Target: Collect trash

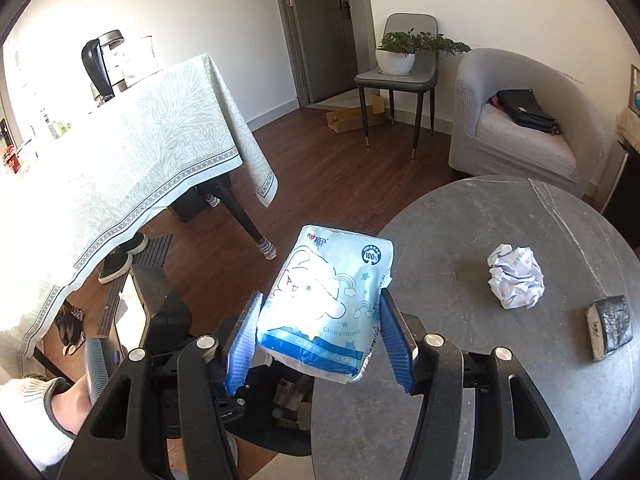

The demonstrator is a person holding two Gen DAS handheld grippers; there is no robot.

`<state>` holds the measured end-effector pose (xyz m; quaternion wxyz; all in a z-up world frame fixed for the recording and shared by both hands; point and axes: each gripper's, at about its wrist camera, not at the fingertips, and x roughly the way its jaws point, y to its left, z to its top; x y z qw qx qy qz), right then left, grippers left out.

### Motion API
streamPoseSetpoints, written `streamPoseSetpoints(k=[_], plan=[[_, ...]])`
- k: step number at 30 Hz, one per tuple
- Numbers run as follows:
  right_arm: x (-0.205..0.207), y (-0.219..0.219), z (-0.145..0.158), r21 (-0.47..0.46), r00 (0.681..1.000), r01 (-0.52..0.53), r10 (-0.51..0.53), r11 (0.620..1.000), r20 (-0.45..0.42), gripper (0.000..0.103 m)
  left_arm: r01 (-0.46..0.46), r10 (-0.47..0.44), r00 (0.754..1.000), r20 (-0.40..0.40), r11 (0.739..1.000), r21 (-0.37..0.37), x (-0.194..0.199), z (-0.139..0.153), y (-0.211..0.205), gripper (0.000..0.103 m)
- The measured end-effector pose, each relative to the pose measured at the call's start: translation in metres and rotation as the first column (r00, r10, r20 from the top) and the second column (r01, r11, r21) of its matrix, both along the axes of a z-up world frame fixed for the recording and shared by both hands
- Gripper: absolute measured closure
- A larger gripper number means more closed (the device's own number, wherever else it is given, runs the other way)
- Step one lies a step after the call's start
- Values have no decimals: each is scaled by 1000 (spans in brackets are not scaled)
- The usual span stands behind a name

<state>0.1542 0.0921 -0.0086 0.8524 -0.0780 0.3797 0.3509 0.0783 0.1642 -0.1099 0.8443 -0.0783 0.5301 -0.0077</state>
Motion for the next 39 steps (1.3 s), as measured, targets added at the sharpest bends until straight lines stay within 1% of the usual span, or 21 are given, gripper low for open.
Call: streamPoseSetpoints(k=[4, 12, 16, 20, 21, 22, 23, 26, 28, 32, 36, 39], plan=[[-2, 13, -4, 8, 999, -31, 31, 999, -24, 45, -4, 4, 999, -33, 1000, 12, -10, -15, 9, 61], [-7, 38, -12, 4, 995, -82, 82, 997, -54, 45, -14, 13, 991, -133, 1000, -8, -22, -49, 19, 61], [-11, 52, -17, -17, 993, -107, 106, 994, -49, 45, -24, 20, 982, -188, 1000, -19, -26, -67, 21, 61], [-14, 63, -23, -29, 991, -123, 121, 992, -60, 45, -5, 3, 977, -211, 1000, -10, -27, -74, 22, 60], [-14, 66, -25, -34, 990, -126, 124, 991, -63, 45, -1, 0, 978, -207, 1000, -7, -28, -74, 24, 57], [-14, 70, -27, -39, 990, -130, 127, 991, -66, 45, 0, -1, 979, -202, 1000, -4, -29, -74, 26, 51], [-14, 72, -29, -43, 989, -134, 131, 990, -69, 45, 0, -1, 981, -195, 1000, -3, -30, -72, 29, 50], [-14, 79, -35, -56, 987, -144, 140, 988, -76, 45, -24, 21, 982, -190, 1000, -10, -35, -71, 38, 49], [-15, 82, -38, -60, 986, -149, 144, 987, -82, 45, -40, 33, 980, -198, 999, -29, -37, -71, 46, 49], [-17, 91, -46, -70, 982, -165, 158, 984, -99, 45, -86, 78, 980, -184, 996, -33, -38, -64, 63, 53], [-21, 98, -54, -92, 978, -184, 173, 979, -116, 45, -140, 134, 983, -129, 989, -44, -39, -47, 83, 56], [-24, 102, -59, -115, 975, -200, 186, 973, -125, 45, -163, 160, 984, -83, 986, -26, -41, -31, 94, 61]])
